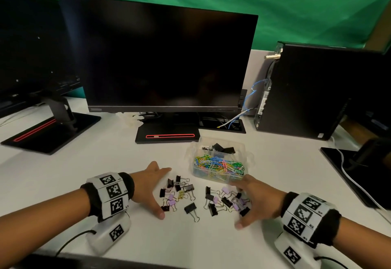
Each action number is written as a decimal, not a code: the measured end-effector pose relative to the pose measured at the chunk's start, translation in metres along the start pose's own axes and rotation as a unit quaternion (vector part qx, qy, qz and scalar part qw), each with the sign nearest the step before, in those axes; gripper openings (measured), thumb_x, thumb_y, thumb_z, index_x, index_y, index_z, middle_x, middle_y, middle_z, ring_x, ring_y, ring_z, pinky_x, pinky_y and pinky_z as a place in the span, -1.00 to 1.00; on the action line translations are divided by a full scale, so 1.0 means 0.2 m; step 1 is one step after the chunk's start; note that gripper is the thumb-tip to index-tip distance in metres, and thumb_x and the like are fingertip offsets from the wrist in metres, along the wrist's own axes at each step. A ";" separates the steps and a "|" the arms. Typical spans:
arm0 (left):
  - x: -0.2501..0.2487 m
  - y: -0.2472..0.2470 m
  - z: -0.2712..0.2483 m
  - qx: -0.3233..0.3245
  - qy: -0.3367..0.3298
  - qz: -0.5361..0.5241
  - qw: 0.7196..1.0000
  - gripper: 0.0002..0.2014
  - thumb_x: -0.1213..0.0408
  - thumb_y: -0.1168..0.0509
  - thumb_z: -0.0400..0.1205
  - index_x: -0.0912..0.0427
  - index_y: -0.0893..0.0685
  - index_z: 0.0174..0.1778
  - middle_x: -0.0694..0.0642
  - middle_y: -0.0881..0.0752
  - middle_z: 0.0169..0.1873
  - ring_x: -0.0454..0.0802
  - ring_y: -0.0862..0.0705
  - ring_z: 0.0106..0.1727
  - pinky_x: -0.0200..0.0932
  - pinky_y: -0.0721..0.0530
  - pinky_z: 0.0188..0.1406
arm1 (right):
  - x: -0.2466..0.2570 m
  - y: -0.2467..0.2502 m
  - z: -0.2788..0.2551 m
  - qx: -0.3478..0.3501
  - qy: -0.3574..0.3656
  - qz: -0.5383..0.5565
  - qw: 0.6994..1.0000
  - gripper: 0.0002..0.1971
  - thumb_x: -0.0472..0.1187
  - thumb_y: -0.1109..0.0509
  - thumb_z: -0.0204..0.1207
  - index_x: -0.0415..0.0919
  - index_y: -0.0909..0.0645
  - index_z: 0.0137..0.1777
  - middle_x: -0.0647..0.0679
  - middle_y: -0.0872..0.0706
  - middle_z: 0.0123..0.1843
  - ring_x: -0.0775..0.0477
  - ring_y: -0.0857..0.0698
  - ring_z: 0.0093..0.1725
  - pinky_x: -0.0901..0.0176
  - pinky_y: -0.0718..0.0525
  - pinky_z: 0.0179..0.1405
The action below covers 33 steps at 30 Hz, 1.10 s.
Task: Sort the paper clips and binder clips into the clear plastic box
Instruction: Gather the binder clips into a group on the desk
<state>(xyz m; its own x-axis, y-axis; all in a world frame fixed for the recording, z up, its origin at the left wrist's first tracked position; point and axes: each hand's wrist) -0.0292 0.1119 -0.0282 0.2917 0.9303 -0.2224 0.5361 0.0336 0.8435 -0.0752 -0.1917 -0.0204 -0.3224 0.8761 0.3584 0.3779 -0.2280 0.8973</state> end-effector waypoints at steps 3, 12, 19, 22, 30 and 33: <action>-0.04 -0.02 0.01 -0.001 -0.011 -0.007 1.000 0.21 -0.19 -0.56 0.20 -0.03 0.05 0.63 0.01 -0.19 0.34 0.02 -0.38 0.44 -0.03 -0.41 0.50 | 0.01 -0.03 0.02 0.009 -0.022 -0.022 0.999 0.08 0.15 -0.65 0.12 -0.06 -0.16 0.60 0.04 -0.29 0.35 0.09 -0.37 0.31 0.40 -0.33 0.38; -0.31 -0.07 0.11 -0.036 -0.064 -0.029 0.997 0.01 -0.11 -0.61 0.16 0.07 -0.25 0.46 0.02 -0.29 0.20 0.03 -0.52 0.27 0.04 -0.59 0.32 | 0.15 -0.08 0.18 0.017 0.000 -0.001 1.000 -0.04 0.17 -0.68 0.01 0.00 -0.37 0.44 -0.02 -0.35 0.16 -0.03 -0.48 0.16 0.14 -0.56 0.25; -0.36 -0.06 0.12 -0.042 -0.078 -0.031 0.996 -0.31 0.03 -0.54 0.32 0.12 -0.37 0.28 0.10 -0.35 0.18 0.04 -0.58 0.04 0.01 -0.67 0.12 | 0.18 -0.08 0.22 0.019 0.004 -0.014 1.000 -0.10 0.10 -0.67 0.10 -0.03 -0.31 0.41 0.05 -0.33 0.11 -0.02 -0.49 0.13 0.10 -0.57 0.22; -0.37 -0.06 0.14 -0.043 -0.083 -0.020 0.995 -0.43 0.06 -0.51 0.35 0.14 -0.43 0.17 0.08 -0.34 0.09 0.07 -0.55 0.00 0.03 -0.65 0.13 | 0.18 -0.08 0.23 0.018 0.007 -0.012 1.000 -0.28 0.04 -0.65 0.14 -0.03 -0.40 0.26 0.03 -0.37 0.08 -0.03 -0.50 0.07 0.08 -0.60 0.12; -0.37 -0.05 0.15 -0.070 -0.112 -0.009 0.991 -0.75 0.26 -0.38 0.48 0.17 -0.51 0.01 0.18 -0.50 0.01 0.12 -0.53 0.01 -0.16 -0.46 -0.10 | 0.17 -0.08 0.26 0.001 0.032 -0.013 0.999 -0.69 -0.16 -0.52 0.26 0.03 -0.42 -0.13 0.04 -0.45 -0.07 -0.02 -0.48 -0.10 0.25 -0.40 -0.30; -0.35 -0.02 0.17 -0.068 -0.113 -0.063 0.989 -0.80 0.35 -0.35 0.51 0.13 -0.43 -0.11 0.06 -0.53 -0.14 0.00 -0.52 -0.17 -0.26 -0.46 -0.33 | 0.16 -0.07 0.25 0.002 0.035 -0.018 0.999 -0.73 -0.18 -0.49 0.29 0.03 -0.43 -0.18 0.17 -0.39 -0.20 0.02 -0.46 -0.13 0.38 -0.34 -0.38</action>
<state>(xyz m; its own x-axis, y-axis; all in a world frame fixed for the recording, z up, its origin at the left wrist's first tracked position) -0.0249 0.0347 -0.0323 0.4069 0.8111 -0.4202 0.4727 0.2067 0.8567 -0.0470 -0.1385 -0.0349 -0.3953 0.8519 0.3435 0.3684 -0.1955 0.9089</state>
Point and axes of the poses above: each hand's wrist, its own z-axis towards the middle knuckle, its own y-axis out of the back of the hand, x = y × z
